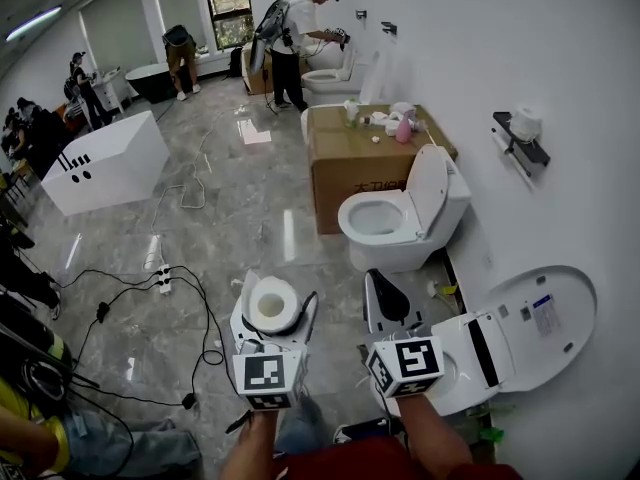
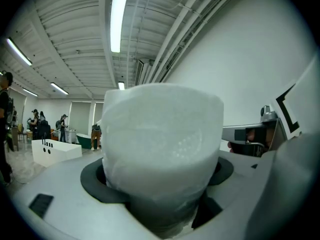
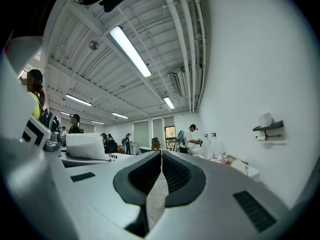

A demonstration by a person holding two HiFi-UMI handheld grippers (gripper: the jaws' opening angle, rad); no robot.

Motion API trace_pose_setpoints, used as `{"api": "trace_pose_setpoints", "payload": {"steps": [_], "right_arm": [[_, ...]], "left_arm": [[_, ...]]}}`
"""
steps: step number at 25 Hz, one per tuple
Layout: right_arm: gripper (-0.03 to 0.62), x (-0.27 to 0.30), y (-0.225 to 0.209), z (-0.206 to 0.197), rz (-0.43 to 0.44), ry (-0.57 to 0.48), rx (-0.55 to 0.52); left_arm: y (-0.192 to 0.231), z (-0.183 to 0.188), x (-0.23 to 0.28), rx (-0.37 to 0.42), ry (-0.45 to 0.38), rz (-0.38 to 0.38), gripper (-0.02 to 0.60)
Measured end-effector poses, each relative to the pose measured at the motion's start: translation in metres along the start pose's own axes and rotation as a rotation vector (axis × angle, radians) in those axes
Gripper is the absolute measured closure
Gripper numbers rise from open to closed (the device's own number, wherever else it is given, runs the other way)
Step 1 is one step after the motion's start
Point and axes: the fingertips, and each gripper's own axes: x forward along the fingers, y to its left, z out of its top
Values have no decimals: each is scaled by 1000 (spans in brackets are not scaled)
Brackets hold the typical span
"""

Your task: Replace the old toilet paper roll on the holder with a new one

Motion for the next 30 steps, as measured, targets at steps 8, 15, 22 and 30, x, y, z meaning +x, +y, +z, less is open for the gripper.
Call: {"api": "trace_pose_setpoints", "payload": {"steps": [8, 15, 22, 30], "right_arm": [[569, 91, -5, -15, -35, 10, -25], [569, 201, 12, -13, -67, 5, -36], [569, 272, 6, -16, -133, 9, -47], [569, 327, -14, -28, -169, 25, -57]], "left_arm": [[58, -10, 76, -17, -30, -30, 132], [147, -3, 149, -29, -35, -49, 132], [201, -6, 207, -36, -22, -82, 132], [220, -11, 269, -44, -17, -105, 132]]}}
